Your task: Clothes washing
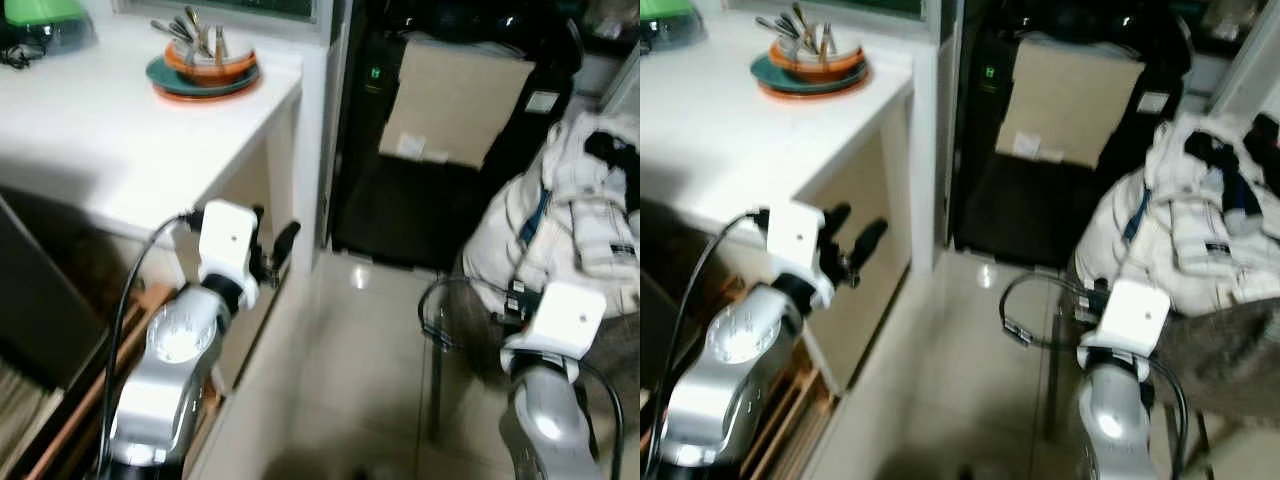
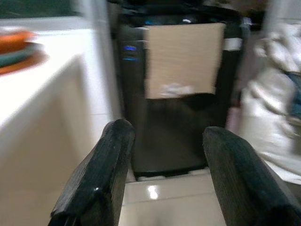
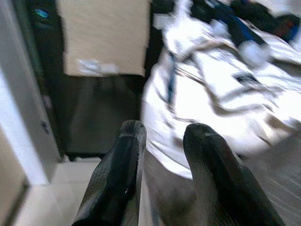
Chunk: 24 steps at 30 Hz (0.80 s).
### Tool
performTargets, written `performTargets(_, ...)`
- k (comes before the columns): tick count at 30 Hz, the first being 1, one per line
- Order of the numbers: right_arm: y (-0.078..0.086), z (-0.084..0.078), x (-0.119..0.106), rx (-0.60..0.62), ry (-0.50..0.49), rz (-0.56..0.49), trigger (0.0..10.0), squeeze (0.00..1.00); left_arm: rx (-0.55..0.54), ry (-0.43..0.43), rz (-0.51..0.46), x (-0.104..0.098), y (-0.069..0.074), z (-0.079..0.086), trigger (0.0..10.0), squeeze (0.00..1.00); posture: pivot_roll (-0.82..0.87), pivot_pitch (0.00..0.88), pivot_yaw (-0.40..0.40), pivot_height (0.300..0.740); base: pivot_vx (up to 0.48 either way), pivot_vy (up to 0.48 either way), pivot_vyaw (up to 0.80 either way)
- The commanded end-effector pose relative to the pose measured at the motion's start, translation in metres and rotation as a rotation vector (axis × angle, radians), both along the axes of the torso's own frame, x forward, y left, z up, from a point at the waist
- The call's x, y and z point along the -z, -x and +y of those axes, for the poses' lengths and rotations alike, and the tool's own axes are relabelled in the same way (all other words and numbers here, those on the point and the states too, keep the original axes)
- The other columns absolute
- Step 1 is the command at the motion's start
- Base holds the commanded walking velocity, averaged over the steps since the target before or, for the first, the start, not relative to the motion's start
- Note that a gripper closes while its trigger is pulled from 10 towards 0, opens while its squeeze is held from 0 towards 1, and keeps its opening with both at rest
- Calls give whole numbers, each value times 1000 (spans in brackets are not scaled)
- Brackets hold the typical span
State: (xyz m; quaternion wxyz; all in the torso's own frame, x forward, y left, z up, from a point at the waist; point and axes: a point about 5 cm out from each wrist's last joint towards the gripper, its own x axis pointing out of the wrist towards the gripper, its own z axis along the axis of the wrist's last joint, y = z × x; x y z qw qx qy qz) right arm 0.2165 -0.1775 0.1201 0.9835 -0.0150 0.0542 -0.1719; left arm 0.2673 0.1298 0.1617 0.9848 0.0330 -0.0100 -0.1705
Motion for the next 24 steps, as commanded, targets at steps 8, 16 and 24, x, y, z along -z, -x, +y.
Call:
performTargets(8, -7, 12, 6, -122, -28, 47, 10000, 0, -12, 21, 1, 1, 1, -2, 10000, 0, -130, 35, -29, 740, 243, 0, -200)
performTargets(16, -17, 9, 1, -168, -25, 27, 10000, 0, -15, 34, -28, -3, -5, -10, 10000, 0, -157, 47, -47, 740, 352, 0, 0)
performTargets(24, -20, 7, -8, -175, -4, -5, 10000, 0, -30, 50, -15, 0, -6, -7, 10000, 0, -195, 44, -31, 740, 366, 0, 0)
